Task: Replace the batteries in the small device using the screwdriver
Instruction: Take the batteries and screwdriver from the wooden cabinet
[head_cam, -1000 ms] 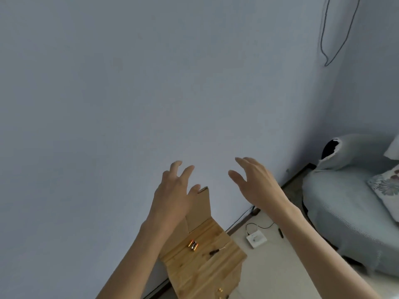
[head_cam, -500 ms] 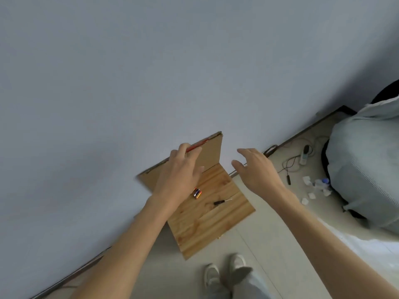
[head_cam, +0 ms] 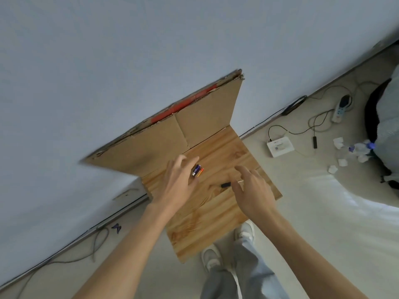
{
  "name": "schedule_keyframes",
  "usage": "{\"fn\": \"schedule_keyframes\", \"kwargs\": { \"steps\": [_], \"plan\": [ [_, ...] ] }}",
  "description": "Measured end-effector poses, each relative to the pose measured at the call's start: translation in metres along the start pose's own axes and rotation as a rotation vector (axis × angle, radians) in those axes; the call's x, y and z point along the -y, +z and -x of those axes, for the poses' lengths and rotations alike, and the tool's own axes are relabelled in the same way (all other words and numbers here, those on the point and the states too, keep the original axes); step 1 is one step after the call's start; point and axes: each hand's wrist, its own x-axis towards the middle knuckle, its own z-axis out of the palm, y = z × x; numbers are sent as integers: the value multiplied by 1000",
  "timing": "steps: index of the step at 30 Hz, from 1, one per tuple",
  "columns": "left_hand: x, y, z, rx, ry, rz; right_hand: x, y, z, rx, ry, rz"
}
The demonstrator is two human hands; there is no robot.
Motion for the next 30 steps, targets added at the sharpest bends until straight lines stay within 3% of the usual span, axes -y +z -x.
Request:
{"fn": "schedule_keyframes", "kwargs": {
  "steps": [6, 13, 22, 30],
  "plan": [
    [56, 74, -55, 47, 10, -47, -33, 77, -36, 53, 130, -33],
    [76, 113, -78, 80, 43, 5, -41, 131, -70, -94, 292, -77],
    [86, 118, -88, 48, 73, 118, -44, 153, -96, -192, 325, -21],
    [77, 121, -93, 117, -26, 295, -49, 155, -98, -213, 289, -36]
  ]
}}
